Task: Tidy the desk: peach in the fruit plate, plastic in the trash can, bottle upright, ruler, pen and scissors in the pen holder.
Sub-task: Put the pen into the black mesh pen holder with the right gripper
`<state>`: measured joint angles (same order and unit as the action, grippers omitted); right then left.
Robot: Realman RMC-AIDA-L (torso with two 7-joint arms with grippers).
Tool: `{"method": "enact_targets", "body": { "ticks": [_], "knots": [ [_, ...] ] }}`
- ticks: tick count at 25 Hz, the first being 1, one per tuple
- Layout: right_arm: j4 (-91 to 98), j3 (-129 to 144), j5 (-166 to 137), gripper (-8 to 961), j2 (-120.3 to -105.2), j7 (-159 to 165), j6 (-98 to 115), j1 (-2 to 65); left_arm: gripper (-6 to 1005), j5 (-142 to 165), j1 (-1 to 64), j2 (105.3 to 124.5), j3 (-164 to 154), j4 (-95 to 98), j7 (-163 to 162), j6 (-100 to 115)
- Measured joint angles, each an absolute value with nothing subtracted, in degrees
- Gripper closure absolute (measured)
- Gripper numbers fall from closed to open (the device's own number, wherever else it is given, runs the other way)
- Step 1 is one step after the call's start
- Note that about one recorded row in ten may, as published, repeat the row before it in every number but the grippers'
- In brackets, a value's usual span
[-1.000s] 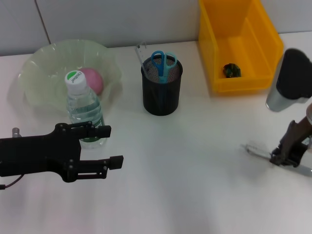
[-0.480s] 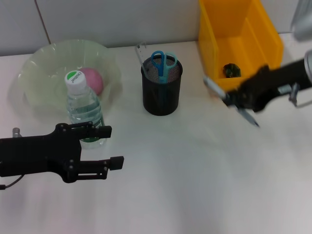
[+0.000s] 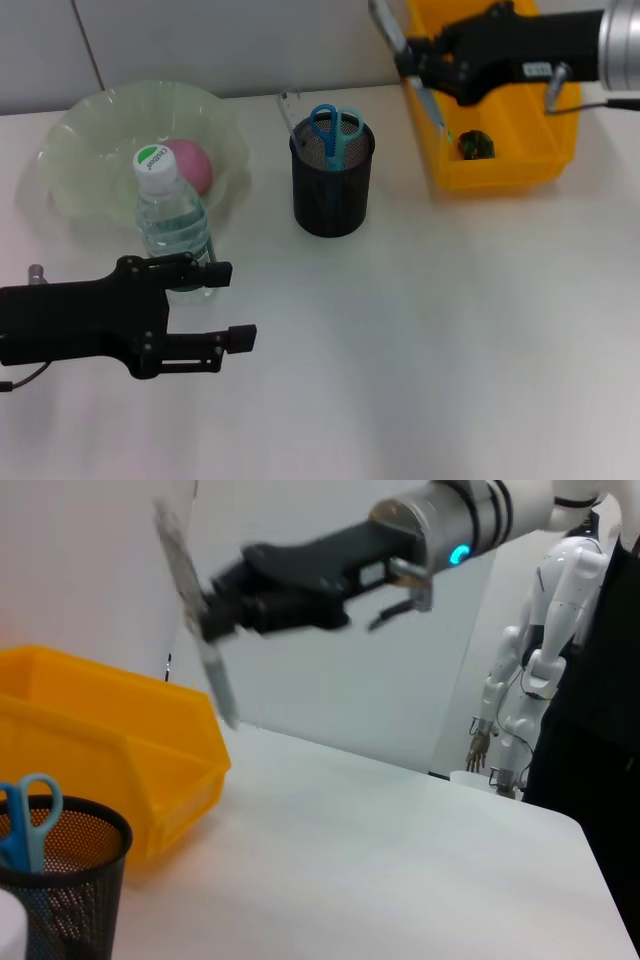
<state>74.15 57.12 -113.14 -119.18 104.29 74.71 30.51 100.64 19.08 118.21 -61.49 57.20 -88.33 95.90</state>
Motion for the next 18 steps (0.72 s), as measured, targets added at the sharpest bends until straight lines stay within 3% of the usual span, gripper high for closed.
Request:
{"method": "enact_targets", "body": {
  "ticks": [18],
  "knots": [
    [54.21,70.79,-100.15,832,-119.24,90.92,51.66,37.99,192,100.86,20.49,118.13,-61.4,57.39,-89.38,96.92]
  ]
}}
